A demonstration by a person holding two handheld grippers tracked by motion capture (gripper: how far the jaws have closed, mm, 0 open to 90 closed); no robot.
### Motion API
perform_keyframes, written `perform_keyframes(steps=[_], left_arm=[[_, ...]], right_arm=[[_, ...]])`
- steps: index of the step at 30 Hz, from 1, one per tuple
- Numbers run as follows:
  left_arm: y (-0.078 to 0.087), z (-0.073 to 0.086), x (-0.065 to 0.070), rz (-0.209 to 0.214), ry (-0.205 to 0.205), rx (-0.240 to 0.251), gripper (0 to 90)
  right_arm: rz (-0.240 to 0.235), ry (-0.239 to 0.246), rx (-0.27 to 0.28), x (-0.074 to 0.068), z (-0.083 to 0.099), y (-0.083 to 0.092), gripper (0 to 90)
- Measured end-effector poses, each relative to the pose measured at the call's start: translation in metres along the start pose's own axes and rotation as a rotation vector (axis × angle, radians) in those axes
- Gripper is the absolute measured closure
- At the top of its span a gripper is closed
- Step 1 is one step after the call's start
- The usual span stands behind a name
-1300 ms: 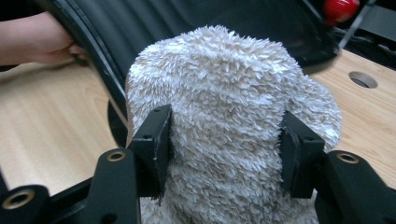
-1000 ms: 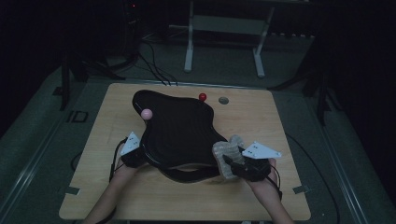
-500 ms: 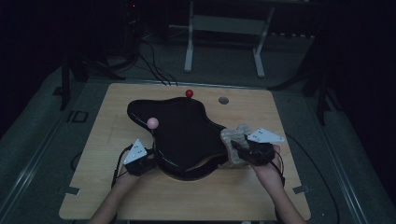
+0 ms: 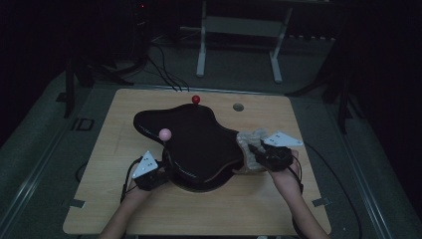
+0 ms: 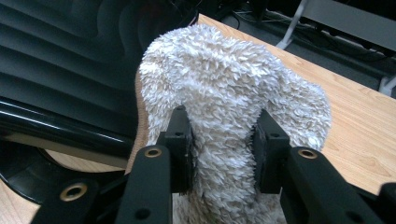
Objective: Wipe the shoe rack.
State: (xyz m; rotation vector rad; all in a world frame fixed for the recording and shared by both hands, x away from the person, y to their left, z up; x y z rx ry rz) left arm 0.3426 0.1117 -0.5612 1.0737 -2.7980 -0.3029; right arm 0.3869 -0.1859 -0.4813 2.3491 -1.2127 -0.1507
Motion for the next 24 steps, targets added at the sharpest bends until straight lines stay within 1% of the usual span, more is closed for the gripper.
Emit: perform_keyframes(steps=[1, 3, 4, 5, 6, 7, 8, 10, 11, 13, 14, 15, 16, 18, 19, 20, 21, 22, 23, 24], left_arm=[[0.003, -0.004, 0.0, -0.003, 0.003, 0.012, 64.4], [0.009, -0.014, 0.001, -0.005, 0.006, 0.038, 59.4], [0.012, -0.02, 0.0, -0.014, 0.001, 0.051, 58.9], [0.015, -0.026, 0.002, -0.011, 0.01, 0.065, 58.2], [0.019, -0.033, 0.002, -0.012, 0.001, 0.078, 55.9], [0.022, -0.039, 0.002, -0.021, -0.006, 0.092, 55.6], [0.024, -0.045, 0.003, -0.026, -0.005, 0.096, 54.8], [0.029, -0.058, 0.004, -0.028, 0.002, 0.126, 54.0], [0.03, -0.063, 0.004, -0.035, 0.001, 0.132, 54.1], [0.032, -0.074, 0.007, -0.04, -0.012, 0.151, 54.0], [0.032, -0.077, 0.008, -0.04, -0.009, 0.155, 54.2], [0.032, -0.077, 0.008, -0.04, -0.009, 0.155, 54.2], [0.032, -0.083, 0.01, -0.04, -0.01, 0.17, 54.2], [0.032, -0.088, 0.013, -0.047, -0.017, 0.185, 57.0], [0.032, -0.089, 0.012, -0.065, -0.023, 0.185, 57.5], [0.032, -0.089, 0.011, -0.079, -0.025, 0.179, 60.7], [0.032, -0.089, 0.01, -0.087, -0.021, 0.184, 64.4], [0.031, -0.089, 0.008, -0.095, -0.007, 0.188, 69.0], [0.031, -0.089, 0.008, -0.095, -0.007, 0.188, 73.4], [0.031, -0.089, 0.009, -0.088, -0.004, 0.186, 73.9]], right_arm=[[0.0, -0.001, 0.001, 0.0, 0.0, 0.0, 65.9], [-0.001, -0.002, 0.0, 0.0, 0.0, 0.002, 66.5], [0.0, -0.007, 0.002, 0.0, 0.0, 0.003, 66.8], [0.0, -0.007, 0.005, 0.0, 0.0, 0.005, 67.0], [-0.001, -0.011, 0.011, 0.0, 0.0, 0.007, 67.2], [0.0, -0.011, 0.014, 0.001, 0.001, 0.009, 67.3], [0.0, -0.012, 0.018, 0.001, 0.001, 0.011, 67.3], [0.0, -0.009, 0.026, 0.0, 0.0, 0.017, 67.3], [-0.004, -0.012, 0.033, 0.0, -0.001, 0.02, 67.2], [-0.015, -0.011, 0.045, -0.003, -0.003, 0.028, 67.3], [-0.022, -0.008, 0.056, -0.004, -0.004, 0.033, 67.3], [-0.022, -0.008, 0.056, -0.004, -0.004, 0.033, 67.3], [-0.024, -0.007, 0.062, -0.006, -0.005, 0.035, 67.3], [-0.029, -0.008, 0.081, -0.008, -0.006, 0.043, 67.2], [-0.034, -0.007, 0.083, -0.009, -0.006, 0.045, 67.2], [-0.033, -0.005, 0.085, -0.01, -0.006, 0.045, 67.2], [-0.033, -0.004, 0.083, -0.01, -0.005, 0.045, 67.2], [-0.038, -0.009, 0.082, -0.011, -0.004, 0.044, 67.2], [-0.038, -0.009, 0.082, -0.011, -0.004, 0.044, 67.2], [-0.053, -0.017, 0.072, -0.014, 0.002, 0.038, 67.2]])
Point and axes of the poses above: each handheld gripper's, and its own axes: y roughly backward along the jaws, z roughly out of its underside, x roughly to its right, the point moved 8 cm from there along -y, roughly forward along the jaws, and after that the axes turned 4 degrees about x, right-handed, at the moved point
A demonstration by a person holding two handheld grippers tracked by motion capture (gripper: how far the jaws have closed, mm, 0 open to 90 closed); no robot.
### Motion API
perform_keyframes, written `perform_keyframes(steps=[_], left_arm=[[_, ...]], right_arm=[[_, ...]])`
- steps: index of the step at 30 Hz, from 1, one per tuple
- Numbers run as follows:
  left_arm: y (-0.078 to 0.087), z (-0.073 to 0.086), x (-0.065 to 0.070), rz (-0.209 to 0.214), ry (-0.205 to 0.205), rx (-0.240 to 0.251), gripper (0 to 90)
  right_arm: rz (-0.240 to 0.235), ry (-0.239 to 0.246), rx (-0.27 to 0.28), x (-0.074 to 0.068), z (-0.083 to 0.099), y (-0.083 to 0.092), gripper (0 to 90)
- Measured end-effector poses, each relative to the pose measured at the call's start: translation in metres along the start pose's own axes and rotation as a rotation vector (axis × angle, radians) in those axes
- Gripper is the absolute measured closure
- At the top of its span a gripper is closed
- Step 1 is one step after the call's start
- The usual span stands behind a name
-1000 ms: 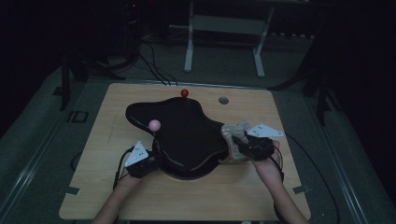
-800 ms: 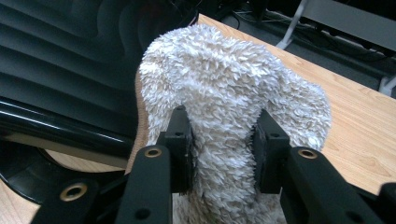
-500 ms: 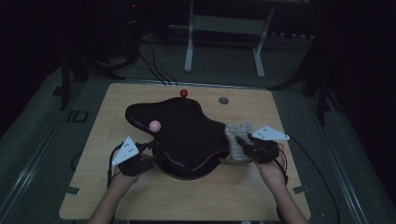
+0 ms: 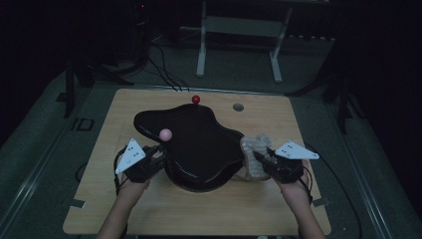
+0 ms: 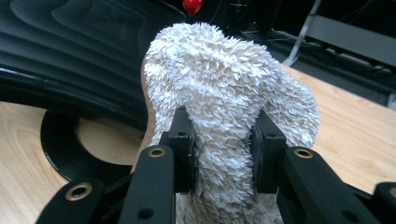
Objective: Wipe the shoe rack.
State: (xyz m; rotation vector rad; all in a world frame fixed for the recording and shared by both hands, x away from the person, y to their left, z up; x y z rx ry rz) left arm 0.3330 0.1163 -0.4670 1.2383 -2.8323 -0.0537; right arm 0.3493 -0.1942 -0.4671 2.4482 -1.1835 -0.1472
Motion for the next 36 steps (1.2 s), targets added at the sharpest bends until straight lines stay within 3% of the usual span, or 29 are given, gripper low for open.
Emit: perform_keyframes(steps=[1, 4, 7, 13, 20, 23, 27, 31, 34, 36], left_arm=[[0.001, 0.0, 0.0, -0.002, -0.023, -0.01, 74.2], [0.001, 0.0, -0.001, 0.008, -0.024, -0.014, 74.3], [0.0, 0.001, -0.002, 0.035, -0.011, -0.003, 74.5], [0.0, 0.0, -0.003, 0.057, -0.012, -0.013, 74.5], [0.0, 0.001, -0.003, 0.064, -0.013, -0.011, 74.5], [0.0, 0.001, -0.003, 0.074, -0.005, -0.009, 74.6], [0.0, 0.001, -0.004, 0.079, -0.004, -0.01, 74.6], [0.0, 0.001, -0.004, 0.088, 0.003, -0.009, 74.5], [0.0, 0.001, -0.004, 0.088, -0.003, -0.013, 74.6], [0.0, 0.001, -0.004, 0.091, 0.0, -0.011, 74.5]], right_arm=[[-0.002, 0.0, -0.005, 0.0, 0.002, -0.002, 67.2], [-0.005, -0.008, -0.019, 0.0, 0.009, -0.008, 67.2], [-0.002, -0.004, -0.08, 0.002, 0.03, -0.026, 67.7], [0.007, -0.032, -0.128, 0.008, 0.052, -0.036, 68.0], [-0.007, -0.023, -0.06, 0.002, 0.03, -0.021, 68.1], [0.002, -0.001, -0.088, -0.001, 0.037, -0.028, 68.1], [-0.01, -0.04, -0.123, 0.0, 0.051, -0.033, 68.3], [-0.026, -0.031, -0.079, -0.004, 0.037, -0.023, 68.2], [-0.029, -0.02, -0.089, -0.008, 0.039, -0.024, 68.3], [-0.033, -0.03, -0.127, -0.01, 0.052, -0.032, 68.3]])
Point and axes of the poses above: each handheld gripper's, and its own axes: y roughly backward along the jaws, z roughly out of its underside, x roughly to its right, the point moved 8 cm from there along -y, roughly forward along the jaws, and after that the axes turned 4 degrees about x, right-handed, at the moved point
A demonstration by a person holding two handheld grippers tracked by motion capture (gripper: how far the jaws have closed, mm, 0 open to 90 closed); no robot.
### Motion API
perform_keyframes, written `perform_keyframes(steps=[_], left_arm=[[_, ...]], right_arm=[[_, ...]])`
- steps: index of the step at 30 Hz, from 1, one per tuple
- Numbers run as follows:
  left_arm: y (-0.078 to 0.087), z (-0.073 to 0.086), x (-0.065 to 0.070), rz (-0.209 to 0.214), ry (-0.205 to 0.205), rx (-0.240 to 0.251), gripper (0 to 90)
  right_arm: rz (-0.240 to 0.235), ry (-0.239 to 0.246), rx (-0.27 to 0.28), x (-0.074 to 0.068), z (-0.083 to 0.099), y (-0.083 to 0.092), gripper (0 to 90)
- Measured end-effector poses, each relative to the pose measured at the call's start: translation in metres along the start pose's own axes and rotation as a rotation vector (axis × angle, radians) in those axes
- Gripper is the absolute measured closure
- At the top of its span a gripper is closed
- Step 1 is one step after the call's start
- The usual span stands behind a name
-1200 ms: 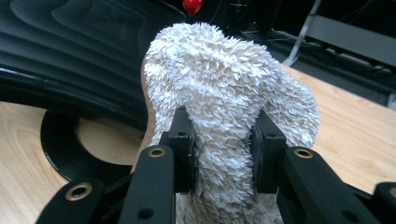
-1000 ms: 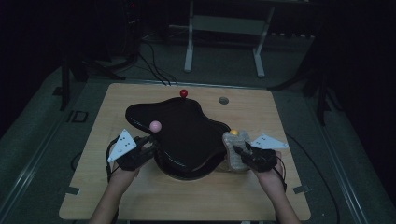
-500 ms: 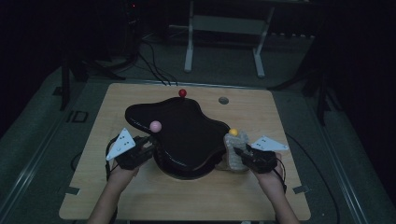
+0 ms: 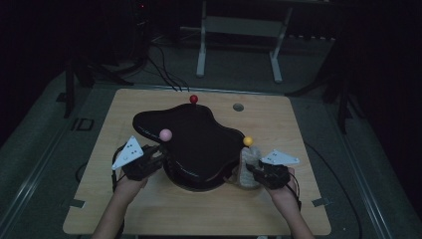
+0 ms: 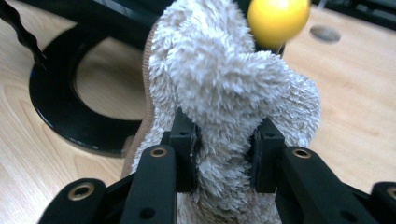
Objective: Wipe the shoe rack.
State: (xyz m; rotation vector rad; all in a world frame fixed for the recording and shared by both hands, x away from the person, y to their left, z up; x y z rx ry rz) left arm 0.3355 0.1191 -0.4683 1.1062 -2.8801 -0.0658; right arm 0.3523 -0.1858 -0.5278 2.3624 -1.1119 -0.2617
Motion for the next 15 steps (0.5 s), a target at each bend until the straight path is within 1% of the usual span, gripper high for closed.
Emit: perform_keyframes(steps=[2, 3, 6, 7, 9, 12, 13, 15], left_arm=[[0.0, 0.0, 0.0, 0.0, 0.0, -0.001, 74.5], [0.0, 0.0, 0.0, -0.001, 0.0, -0.003, 74.6], [0.0, 0.0, 0.0, 0.005, 0.005, -0.001, 74.5], [0.0, 0.0, 0.0, 0.005, 0.007, -0.001, 74.5], [0.0, 0.0, 0.0, 0.006, 0.008, -0.001, 74.5], [0.0, 0.0, 0.0, 0.007, 0.007, -0.006, 74.5], [0.0, 0.0, 0.0, 0.007, 0.005, -0.005, 74.5], [-0.001, 0.0, 0.0, 0.008, 0.008, -0.004, 74.5]], right_arm=[[0.006, 0.001, -0.004, 0.001, 0.0, 0.001, 68.2], [0.007, 0.002, 0.007, 0.001, -0.004, 0.004, 68.2], [-0.003, -0.001, 0.064, -0.001, -0.017, 0.017, 68.2], [-0.006, 0.009, 0.07, -0.003, -0.019, 0.019, 68.2], [-0.008, 0.029, 0.046, -0.007, -0.015, 0.015, 68.2], [-0.023, 0.024, -0.016, -0.011, 0.003, -0.002, 68.2], [-0.025, 0.02, -0.023, -0.012, 0.004, -0.003, 68.1], [-0.018, 0.024, -0.013, -0.011, 0.0, -0.001, 68.1]])
Point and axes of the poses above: each handheld gripper's, and its own axes: y roughly backward along the jaws, z roughly out of its underside, x roughly to its right, the point moved 8 cm from there along -y, roughly forward along the jaws, and after that the axes turned 4 degrees about x, right-handed, at the moved point
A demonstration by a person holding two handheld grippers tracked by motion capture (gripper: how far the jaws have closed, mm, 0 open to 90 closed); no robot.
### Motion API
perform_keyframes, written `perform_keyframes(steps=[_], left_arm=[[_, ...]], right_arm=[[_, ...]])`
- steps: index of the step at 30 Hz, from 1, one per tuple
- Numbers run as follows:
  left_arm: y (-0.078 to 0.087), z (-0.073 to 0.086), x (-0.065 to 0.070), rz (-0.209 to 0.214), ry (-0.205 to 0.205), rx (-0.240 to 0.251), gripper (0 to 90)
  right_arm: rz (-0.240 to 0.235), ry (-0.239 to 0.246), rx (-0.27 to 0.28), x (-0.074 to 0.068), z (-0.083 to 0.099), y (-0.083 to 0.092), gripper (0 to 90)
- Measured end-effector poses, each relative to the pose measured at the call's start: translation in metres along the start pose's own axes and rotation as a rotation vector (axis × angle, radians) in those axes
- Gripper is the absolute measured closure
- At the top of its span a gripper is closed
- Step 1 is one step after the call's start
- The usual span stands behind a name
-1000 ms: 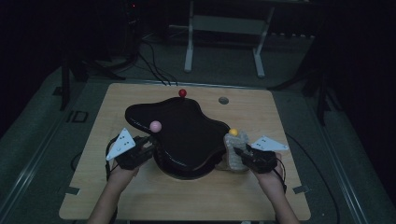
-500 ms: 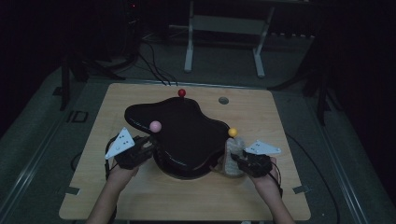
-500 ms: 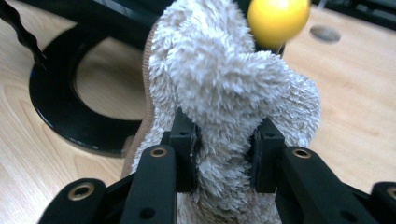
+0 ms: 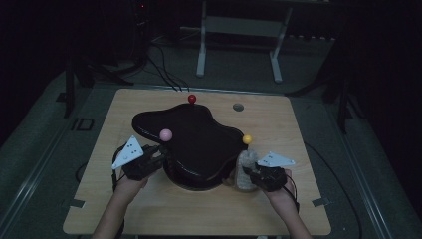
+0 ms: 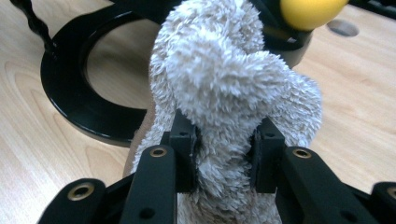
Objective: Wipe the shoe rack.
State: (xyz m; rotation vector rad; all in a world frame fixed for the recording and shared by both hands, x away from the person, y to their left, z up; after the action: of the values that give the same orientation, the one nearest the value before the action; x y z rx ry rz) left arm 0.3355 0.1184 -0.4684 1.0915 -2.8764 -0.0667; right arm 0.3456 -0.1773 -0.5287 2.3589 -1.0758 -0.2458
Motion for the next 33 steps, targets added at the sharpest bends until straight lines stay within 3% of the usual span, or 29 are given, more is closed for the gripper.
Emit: perform_keyframes(steps=[1, 4, 8, 10, 14, 20, 24, 28, 29, 33], left_arm=[[0.0, 0.0, 0.0, 0.002, 0.002, 0.001, 74.5], [0.0, 0.0, 0.0, 0.01, 0.015, 0.006, 74.4], [0.0, 0.0, 0.0, 0.01, 0.02, 0.005, 74.4], [0.0, 0.0, 0.0, 0.011, 0.017, 0.002, 74.4], [0.0, 0.0, 0.001, 0.012, 0.023, 0.004, 74.4], [0.0, 0.001, 0.001, 0.008, 0.019, 0.003, 74.4], [0.0, 0.001, 0.001, 0.008, 0.022, 0.004, 74.4], [0.0, 0.001, 0.001, 0.013, 0.027, 0.003, 74.4], [0.0, 0.001, 0.001, 0.015, 0.029, 0.003, 74.4], [0.0, 0.001, 0.001, 0.022, 0.033, 0.002, 74.4]], right_arm=[[0.002, -0.002, 0.041, 0.0, -0.01, 0.009, 68.1], [-0.008, 0.001, 0.072, -0.004, -0.018, 0.016, 68.1], [-0.027, 0.006, 0.007, -0.009, -0.004, 0.0, 68.1], [-0.03, 0.004, 0.002, -0.009, -0.003, -0.001, 68.0], [-0.036, 0.007, 0.082, -0.014, -0.026, 0.016, 68.0], [-0.066, 0.065, 0.187, -0.033, -0.061, 0.04, 68.0], [-0.097, 0.067, 0.283, -0.041, -0.086, 0.061, 68.0], [-0.1, 0.085, 0.279, -0.047, -0.089, 0.054, 68.0], [-0.109, 0.077, 0.243, -0.048, -0.082, 0.039, 68.0], [-0.095, 0.053, 0.224, -0.044, -0.071, 0.024, 68.2]])
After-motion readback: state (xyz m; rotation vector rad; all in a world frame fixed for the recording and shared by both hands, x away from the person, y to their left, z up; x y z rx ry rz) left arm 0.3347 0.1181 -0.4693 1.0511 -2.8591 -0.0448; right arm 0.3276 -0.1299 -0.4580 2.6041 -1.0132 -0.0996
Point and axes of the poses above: each handheld gripper's, and its own axes: y roughly backward along the jaws, z roughly out of its underside, x roughly to its right, the point moved 8 cm from there along -y, roughly forward along the jaws, and after that the axes turned 4 degrees about x, right-handed, at the moved point
